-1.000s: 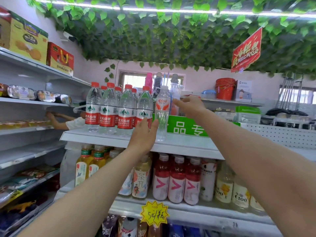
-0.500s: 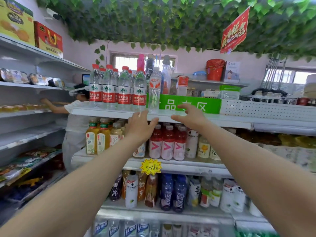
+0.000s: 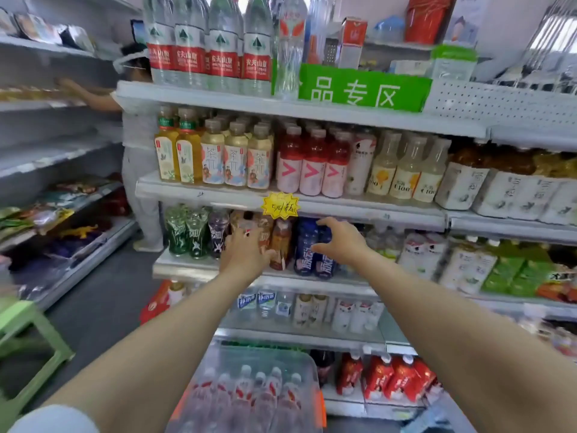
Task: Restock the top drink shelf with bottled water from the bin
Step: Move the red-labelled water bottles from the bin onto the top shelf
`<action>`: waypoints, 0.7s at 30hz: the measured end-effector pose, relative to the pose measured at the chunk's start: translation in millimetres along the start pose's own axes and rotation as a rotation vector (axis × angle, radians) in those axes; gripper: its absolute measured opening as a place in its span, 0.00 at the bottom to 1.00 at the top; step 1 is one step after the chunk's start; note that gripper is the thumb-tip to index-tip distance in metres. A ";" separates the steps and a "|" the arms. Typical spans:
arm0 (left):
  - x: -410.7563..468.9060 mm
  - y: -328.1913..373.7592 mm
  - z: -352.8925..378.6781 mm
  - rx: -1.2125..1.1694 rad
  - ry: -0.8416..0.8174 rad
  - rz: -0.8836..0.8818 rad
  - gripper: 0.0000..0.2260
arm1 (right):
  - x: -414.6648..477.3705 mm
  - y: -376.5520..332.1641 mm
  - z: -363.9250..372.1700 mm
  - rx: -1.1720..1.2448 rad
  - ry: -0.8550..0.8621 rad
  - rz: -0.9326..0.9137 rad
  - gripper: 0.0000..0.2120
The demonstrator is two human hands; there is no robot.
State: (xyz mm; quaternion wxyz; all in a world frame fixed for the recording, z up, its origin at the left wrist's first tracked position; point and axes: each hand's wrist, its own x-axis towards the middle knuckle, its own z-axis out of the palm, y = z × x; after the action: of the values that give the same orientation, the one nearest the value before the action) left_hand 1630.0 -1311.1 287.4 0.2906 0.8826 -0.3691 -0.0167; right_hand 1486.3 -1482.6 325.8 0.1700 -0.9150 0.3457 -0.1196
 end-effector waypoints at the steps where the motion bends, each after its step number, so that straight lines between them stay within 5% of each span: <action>1: -4.0 -11.2 13.3 0.008 -0.033 -0.030 0.27 | -0.2 6.2 16.0 -0.022 -0.041 0.012 0.35; 21: -127.6 -211.9 251.8 0.166 -0.488 -0.517 0.29 | 5.7 101.1 307.6 0.022 -0.699 0.112 0.32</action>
State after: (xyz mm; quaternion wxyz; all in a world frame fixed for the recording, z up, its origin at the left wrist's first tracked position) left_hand 1611.8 -1234.4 -56.6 0.1074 0.9374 -0.1923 -0.2697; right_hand 1534.1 -1487.3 5.6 0.2941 -0.8784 0.3150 0.2066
